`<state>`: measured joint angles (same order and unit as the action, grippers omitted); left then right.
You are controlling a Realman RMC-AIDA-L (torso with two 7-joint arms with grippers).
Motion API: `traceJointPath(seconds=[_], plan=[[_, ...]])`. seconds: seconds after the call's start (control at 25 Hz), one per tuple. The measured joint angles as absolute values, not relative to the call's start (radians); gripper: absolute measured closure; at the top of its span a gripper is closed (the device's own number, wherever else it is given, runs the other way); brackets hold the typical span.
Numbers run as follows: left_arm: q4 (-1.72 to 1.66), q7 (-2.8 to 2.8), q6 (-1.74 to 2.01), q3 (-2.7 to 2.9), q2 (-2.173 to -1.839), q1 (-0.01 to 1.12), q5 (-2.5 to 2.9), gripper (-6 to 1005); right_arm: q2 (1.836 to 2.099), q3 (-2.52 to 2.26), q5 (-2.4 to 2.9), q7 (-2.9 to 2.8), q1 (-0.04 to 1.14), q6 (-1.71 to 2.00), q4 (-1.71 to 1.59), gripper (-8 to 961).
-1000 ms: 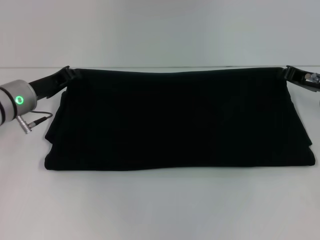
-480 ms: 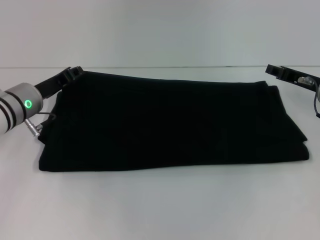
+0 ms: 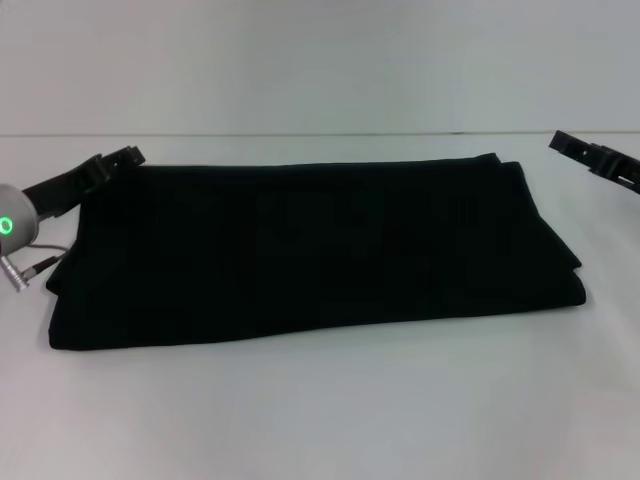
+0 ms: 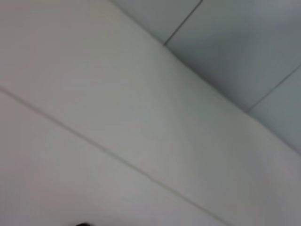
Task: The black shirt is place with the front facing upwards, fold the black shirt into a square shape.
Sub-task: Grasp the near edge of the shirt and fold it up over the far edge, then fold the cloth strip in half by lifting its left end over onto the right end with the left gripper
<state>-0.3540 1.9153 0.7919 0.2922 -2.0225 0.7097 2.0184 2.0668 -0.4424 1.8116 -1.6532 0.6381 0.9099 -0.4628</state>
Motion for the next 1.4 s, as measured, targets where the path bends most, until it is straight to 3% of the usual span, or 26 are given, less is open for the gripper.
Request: traceJointPath(seconds=[0.36, 0.6, 0.72, 1.0, 1.4], plan=[[-0.364, 1.950, 0.838, 0.293, -1.997, 0.666, 2.012, 247, 2.055, -0.467, 1.789, -1.380, 0.576, 1.192, -0.464, 231], [-0.376, 2.057, 1.208, 0.315, -1.914, 0.612, 2.018, 203, 2.061, -0.529, 1.898, -1.114, 0.566, 1.376, -0.465, 229], [-0.409, 2.066, 1.364, 0.348, -1.895, 0.573, 2.020, 192, 2.074, -0.533, 1.939, -1.070, 0.565, 1.380, -0.465, 228], [-0.538, 2.138, 1.572, 0.372, -1.937, 0.449, 2.020, 166, 2.090, -0.555, 1.957, -0.967, 0.561, 1.379, -0.438, 226], [-0.580, 2.380, 1.510, 0.386, -1.932, 0.393, 2.185, 133, 2.091, -0.585, 1.958, -0.950, 0.573, 1.317, -0.414, 226]])
